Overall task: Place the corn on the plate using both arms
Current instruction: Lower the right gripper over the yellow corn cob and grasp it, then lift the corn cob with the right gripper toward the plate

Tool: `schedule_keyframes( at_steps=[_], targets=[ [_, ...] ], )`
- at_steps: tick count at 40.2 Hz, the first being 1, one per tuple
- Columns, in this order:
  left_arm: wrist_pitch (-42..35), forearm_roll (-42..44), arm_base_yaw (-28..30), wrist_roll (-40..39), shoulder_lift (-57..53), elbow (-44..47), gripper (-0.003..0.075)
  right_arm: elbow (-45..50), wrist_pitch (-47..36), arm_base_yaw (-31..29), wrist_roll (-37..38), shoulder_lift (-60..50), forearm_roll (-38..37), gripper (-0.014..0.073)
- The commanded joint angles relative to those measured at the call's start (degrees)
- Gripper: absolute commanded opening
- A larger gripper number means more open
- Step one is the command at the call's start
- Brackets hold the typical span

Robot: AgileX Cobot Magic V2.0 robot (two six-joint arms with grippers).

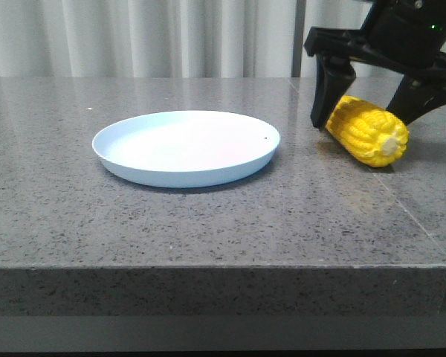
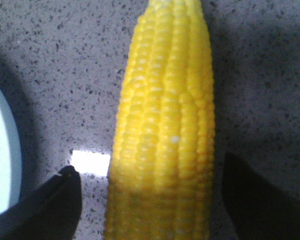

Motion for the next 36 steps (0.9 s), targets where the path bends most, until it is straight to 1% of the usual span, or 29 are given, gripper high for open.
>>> schedule_keyframes(
  at_steps=[1,6,9,11,17,22,25,32,36],
  targets=[
    [-4.52,0.33,0.13,-0.02,0.63,-1.42,-0.002,-2.09,-1.56,-0.06,-0.26,-2.19,0.83,0.0464],
    [-4.52,0.33,0.13,-0.02,0.63,-1.42,-0.002,-2.09,-1.89,-0.06,-0.26,-2.19,0.83,0.027],
    [-4.52,0.33,0.13,-0.02,0.63,-1.42,-0.002,-2.09,-2.29,-0.06,-0.26,-2.37,0.83,0.0188],
    [-4.52,0.33,0.13,-0.02,0.63,-1.42,-0.002,-2.09,-2.48,-0.06,-0.26,-2.87,0.83,0.0159],
    [-4.52,0.33,0.13,-0.02,0.63,-1.42,-0.002,-2.54,-2.12,0.01,0.11,-5.91,0.83,0.016],
    [-4.52,0.33,0.13,-0.02,0.63,-1.42,-0.002,-7.42,3.87,1.93,1.12,-7.01,0.14,0.016],
    [-4.52,0.33,0.13,-0.02,0.63,-1.42,-0.002,-11.07,6.09,4.84,2.99,-6.69,-2.0,0.016],
    [-4.52,0.33,0.13,-0.02,0.63,-1.42,-0.002,-16.95,6.42,13.41,9.26,-3.6,-8.11,0.016],
    [-4.52,0.33,0.13,-0.02,0.63,-1.42,-0.002,-20.03,7.36,17.98,12.34,-0.53,-9.69,0.016]
  ],
)
